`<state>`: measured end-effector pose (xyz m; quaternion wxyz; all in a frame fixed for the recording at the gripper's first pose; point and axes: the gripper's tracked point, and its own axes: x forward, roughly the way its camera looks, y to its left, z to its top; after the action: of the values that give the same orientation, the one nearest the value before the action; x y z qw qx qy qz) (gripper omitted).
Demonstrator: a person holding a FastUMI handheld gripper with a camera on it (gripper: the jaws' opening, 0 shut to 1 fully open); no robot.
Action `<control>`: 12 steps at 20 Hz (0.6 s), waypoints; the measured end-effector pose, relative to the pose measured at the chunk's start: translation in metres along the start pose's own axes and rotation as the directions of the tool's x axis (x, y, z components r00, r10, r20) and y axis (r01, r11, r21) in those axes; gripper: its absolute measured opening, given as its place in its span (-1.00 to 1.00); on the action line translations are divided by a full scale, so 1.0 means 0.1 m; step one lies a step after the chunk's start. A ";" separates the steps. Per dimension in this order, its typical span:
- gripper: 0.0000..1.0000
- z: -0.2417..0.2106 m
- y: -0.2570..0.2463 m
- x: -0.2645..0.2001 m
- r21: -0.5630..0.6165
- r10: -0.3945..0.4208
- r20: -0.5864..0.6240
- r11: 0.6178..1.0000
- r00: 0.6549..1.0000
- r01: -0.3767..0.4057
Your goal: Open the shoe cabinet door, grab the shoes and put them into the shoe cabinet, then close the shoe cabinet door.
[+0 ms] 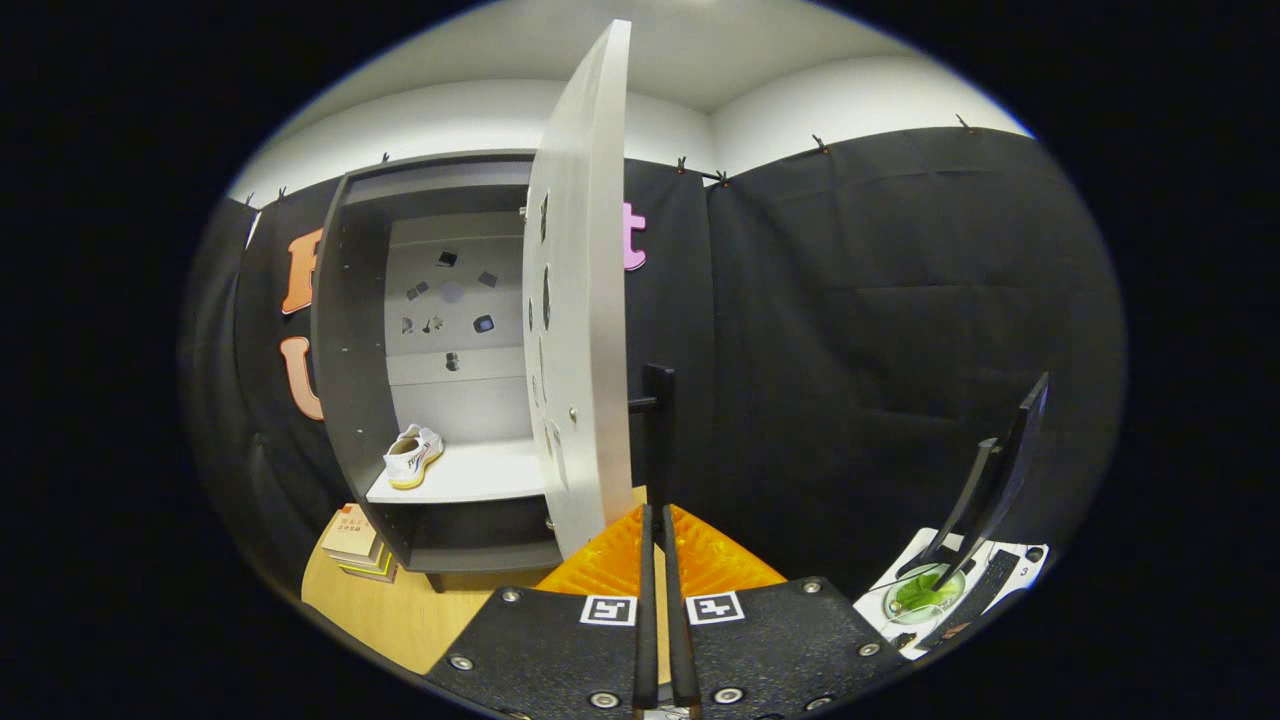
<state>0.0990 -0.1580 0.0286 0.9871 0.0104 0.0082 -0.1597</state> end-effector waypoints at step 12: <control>-0.92 -0.02 0.27 -0.26 -0.024 0.022 0.002 0.999 1.000 -0.022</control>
<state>0.0823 -0.1242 0.0274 0.9888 -0.0012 0.0090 -0.1488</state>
